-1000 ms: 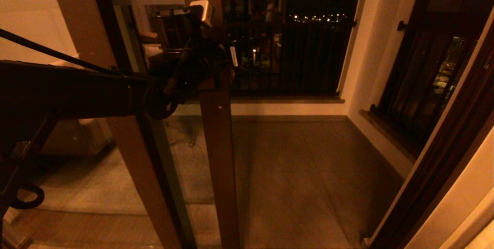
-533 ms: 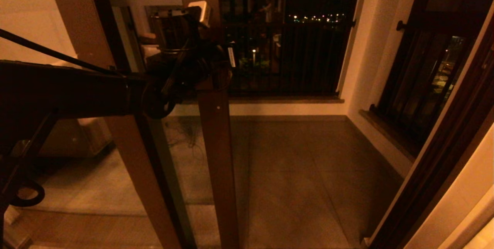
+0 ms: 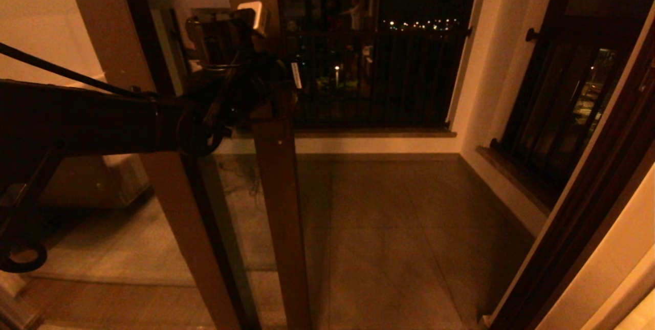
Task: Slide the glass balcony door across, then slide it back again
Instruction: Open the slid door
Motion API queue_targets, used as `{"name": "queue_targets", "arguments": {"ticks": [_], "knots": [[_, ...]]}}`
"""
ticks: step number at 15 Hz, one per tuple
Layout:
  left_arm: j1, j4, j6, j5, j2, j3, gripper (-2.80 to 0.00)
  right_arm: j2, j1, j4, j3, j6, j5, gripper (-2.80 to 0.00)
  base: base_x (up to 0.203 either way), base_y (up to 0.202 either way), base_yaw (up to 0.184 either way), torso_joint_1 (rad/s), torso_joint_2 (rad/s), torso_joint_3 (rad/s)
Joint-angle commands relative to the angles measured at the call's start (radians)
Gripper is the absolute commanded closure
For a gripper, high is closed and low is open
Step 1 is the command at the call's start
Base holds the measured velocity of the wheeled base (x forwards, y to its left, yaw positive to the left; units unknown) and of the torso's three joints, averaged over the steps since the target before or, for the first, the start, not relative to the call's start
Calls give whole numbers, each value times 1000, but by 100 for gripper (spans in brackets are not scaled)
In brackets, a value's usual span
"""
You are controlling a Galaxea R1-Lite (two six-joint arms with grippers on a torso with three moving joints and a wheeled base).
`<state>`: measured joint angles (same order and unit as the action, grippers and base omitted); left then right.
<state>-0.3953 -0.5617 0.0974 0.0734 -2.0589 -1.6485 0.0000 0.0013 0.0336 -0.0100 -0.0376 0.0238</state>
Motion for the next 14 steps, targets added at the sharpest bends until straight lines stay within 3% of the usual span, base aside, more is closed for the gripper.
{"name": "queue_targets", "arguments": {"ticks": [1,14], "knots": [[11,-4,1,-3,10,9,0,2,0,0,1,-1,1,0,0,0,0,0,0,0],[98,-3,1,-6,31,39,0,2,0,0,1,-1,1,0,0,0,0,0,0,0]]}}
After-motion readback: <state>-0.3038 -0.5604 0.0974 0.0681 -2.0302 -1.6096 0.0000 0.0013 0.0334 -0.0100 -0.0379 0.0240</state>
